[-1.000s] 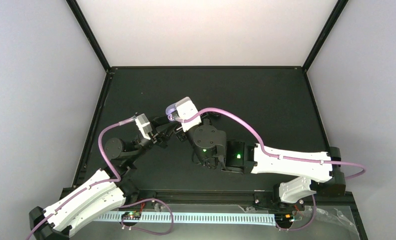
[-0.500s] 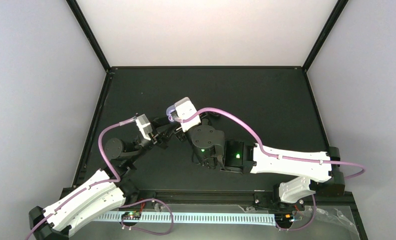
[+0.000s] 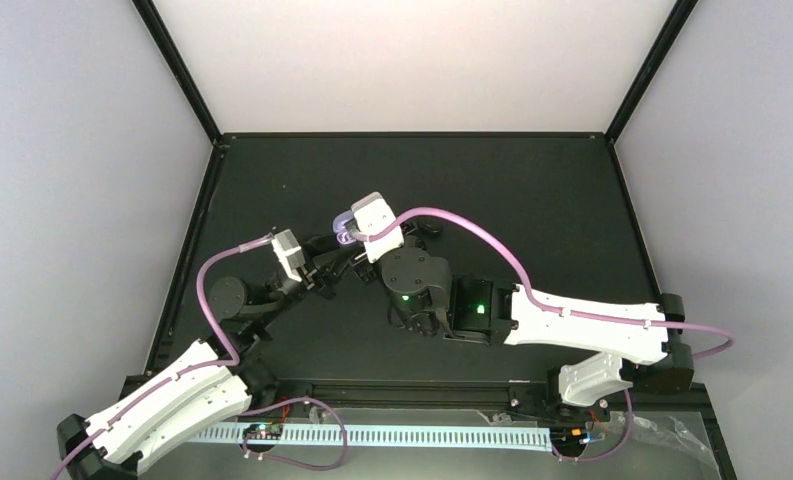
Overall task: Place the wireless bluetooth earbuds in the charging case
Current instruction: Place the earbud in the charging case.
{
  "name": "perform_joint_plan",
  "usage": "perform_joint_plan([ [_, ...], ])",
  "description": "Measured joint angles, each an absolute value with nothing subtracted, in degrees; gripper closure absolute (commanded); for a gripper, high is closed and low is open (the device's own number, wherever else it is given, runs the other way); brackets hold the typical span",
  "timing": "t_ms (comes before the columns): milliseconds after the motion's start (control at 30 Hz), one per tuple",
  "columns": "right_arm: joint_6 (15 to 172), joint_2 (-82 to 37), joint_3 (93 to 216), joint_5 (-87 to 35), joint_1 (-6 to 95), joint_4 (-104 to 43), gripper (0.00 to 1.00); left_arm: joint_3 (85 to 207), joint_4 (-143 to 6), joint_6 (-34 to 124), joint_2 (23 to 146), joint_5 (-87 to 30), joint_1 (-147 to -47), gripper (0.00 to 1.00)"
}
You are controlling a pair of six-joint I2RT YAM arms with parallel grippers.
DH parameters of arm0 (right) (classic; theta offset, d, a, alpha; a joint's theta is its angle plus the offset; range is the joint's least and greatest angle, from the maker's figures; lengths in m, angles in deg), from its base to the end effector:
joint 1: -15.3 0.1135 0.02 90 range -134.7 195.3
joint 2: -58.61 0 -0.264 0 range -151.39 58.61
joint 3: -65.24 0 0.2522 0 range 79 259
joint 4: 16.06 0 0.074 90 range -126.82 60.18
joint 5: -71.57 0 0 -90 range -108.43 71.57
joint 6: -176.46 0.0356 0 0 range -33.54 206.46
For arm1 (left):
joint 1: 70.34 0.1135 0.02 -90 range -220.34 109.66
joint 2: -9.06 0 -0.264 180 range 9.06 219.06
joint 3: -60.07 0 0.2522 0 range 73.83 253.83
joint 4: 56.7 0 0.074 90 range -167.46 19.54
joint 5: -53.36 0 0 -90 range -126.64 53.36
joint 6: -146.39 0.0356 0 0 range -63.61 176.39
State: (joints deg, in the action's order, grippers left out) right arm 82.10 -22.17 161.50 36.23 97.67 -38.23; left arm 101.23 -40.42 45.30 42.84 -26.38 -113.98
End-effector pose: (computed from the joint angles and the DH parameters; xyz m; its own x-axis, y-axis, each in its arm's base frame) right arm 0.0706 0.3081 0.4304 0.0200 -0.1820 -0.9831 -0.4656 0.8685 -0.1703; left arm 0.1046 -0.1085 0.3364 0.1317 -0.3871 -0.9126 0.8381 0.5351 -0.1060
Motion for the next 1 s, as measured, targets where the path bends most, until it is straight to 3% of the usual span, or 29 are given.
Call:
perform_joint_plan([
  [1000, 92.7, -17.3, 164.5, 26.8, 95.7, -48.4, 0.75, 101.3, -40.2, 45.3, 43.0, -26.8, -114.1, 0.98],
])
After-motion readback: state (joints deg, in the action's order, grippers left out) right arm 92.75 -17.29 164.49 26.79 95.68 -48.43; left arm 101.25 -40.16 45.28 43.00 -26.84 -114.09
